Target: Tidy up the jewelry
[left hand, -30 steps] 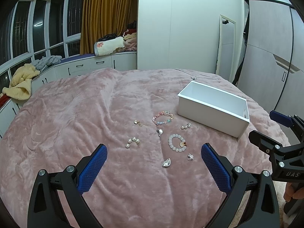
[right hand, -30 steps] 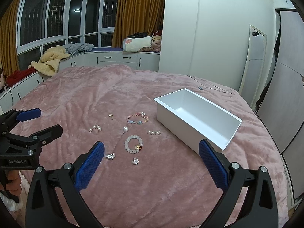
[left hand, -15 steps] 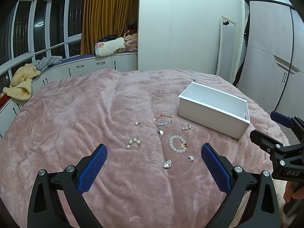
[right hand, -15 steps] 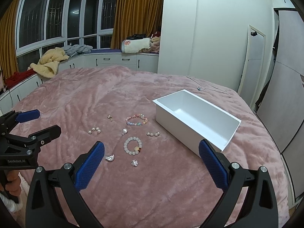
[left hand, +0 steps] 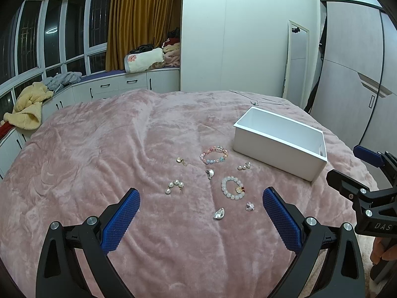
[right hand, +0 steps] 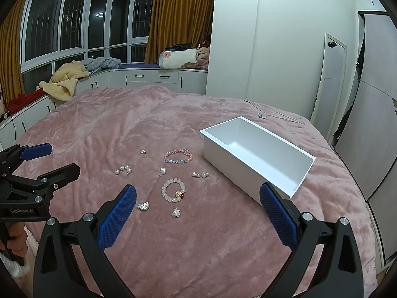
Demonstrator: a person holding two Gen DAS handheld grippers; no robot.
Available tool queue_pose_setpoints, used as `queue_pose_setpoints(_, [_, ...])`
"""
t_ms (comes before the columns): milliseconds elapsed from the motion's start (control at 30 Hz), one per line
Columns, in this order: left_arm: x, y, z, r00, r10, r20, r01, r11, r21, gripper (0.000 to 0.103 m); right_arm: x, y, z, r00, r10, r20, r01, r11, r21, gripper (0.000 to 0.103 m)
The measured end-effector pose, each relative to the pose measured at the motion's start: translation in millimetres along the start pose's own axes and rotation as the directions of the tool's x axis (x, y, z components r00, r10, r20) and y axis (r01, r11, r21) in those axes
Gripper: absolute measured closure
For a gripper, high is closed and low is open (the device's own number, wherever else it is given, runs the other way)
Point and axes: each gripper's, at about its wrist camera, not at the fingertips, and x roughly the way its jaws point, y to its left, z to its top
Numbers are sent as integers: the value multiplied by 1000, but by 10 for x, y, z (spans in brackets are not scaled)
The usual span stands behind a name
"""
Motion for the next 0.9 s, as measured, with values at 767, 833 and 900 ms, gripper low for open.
queue_pose_setpoints(767, [15, 5, -8, 1000, -2, -3, 2, 1000, -4, 3, 38, 32, -23, 1000, -2, 8, 2, 1000, -1, 5])
queue_pose_setpoints(833, [26, 5, -19, 1000, -2, -5, 2, 1000, -5, 3, 45, 36, -23, 1000, -1, 7, 1, 1000, 0, 5])
queue_pose_setpoints(900, [32, 1, -21, 1000, -6, -8, 6, 1000, -7, 3, 52, 40, -27, 1000, -1, 5, 1, 1000, 0, 5])
